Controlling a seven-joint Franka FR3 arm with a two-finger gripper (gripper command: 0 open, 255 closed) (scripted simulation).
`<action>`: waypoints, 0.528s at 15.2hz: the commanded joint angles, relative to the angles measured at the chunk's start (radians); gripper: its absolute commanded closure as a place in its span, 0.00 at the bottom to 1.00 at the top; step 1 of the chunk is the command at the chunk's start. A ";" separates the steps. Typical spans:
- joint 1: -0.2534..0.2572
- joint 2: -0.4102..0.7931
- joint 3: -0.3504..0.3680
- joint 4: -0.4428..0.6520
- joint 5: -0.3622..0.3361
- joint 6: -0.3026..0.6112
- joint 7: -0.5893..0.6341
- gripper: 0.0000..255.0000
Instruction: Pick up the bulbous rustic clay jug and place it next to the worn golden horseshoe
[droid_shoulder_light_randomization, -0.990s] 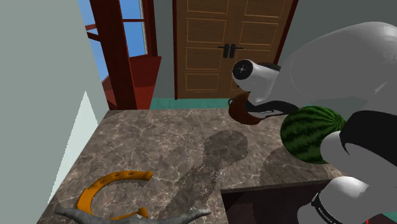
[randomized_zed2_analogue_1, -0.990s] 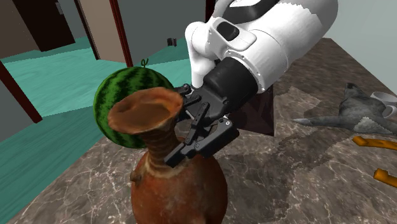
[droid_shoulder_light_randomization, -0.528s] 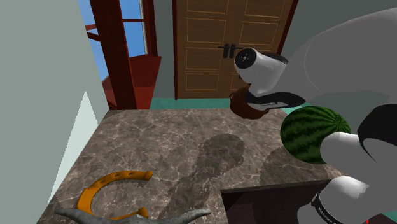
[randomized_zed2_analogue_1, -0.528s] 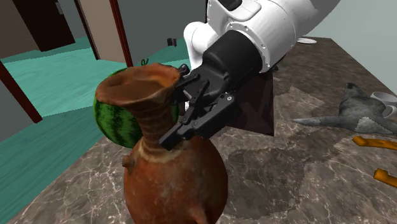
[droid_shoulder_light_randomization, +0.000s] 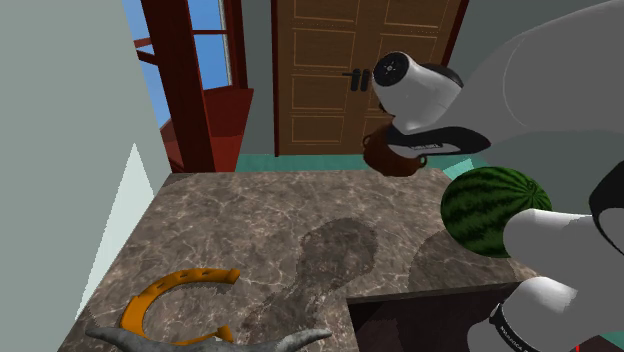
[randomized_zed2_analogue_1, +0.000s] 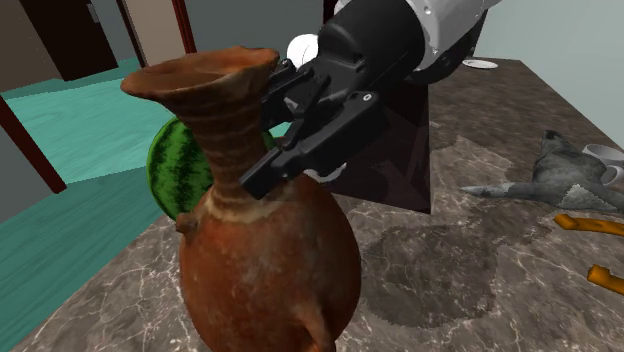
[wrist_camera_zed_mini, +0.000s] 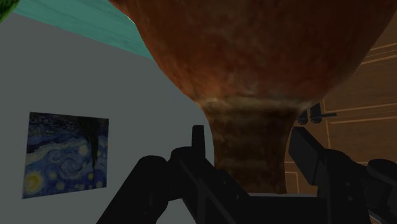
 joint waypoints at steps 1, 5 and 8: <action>0.018 -0.001 -0.025 0.015 0.005 -0.020 -0.021 1.00; 0.041 0.002 -0.064 0.046 0.012 -0.058 -0.060 1.00; 0.055 0.005 -0.091 0.071 0.018 -0.086 -0.088 1.00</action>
